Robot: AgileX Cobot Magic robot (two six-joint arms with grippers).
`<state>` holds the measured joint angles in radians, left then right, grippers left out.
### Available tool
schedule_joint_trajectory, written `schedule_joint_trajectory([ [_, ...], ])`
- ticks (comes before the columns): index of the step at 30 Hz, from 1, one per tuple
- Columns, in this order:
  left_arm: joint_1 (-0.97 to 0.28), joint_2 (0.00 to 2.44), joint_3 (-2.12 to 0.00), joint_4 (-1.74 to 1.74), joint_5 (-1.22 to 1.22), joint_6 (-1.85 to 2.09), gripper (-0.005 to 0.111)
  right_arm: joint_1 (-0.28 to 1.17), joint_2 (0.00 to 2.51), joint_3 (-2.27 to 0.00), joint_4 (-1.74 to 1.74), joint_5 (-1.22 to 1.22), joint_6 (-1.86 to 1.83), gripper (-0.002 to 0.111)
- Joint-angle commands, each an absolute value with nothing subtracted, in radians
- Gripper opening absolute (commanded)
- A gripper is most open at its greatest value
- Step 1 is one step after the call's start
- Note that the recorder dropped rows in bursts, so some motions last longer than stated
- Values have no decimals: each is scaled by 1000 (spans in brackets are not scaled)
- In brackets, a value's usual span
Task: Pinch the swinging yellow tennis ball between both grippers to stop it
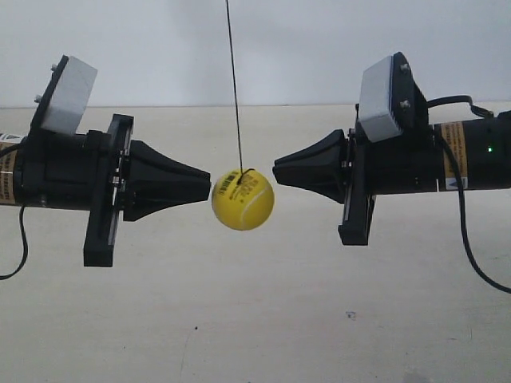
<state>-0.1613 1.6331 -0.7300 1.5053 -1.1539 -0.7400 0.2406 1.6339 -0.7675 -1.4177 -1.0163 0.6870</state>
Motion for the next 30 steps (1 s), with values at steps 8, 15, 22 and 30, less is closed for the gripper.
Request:
schedule_joint_trajectory([
  [8, -160, 1632, -734, 1509, -1180, -756, 5, 238, 1628, -773, -1451, -1071, 705, 0],
  [15, -160, 1632, -734, 1509, -1180, -756, 5, 238, 1628, -773, -1451, -1071, 705, 0],
  [22, -160, 1632, -734, 1509, -1180, -756, 5, 238, 1628, -773, -1451, -1071, 705, 0],
  [30, -160, 1632, -734, 1509, -1180, -756, 5, 238, 1628, -773, -1450, -1071, 708, 0],
])
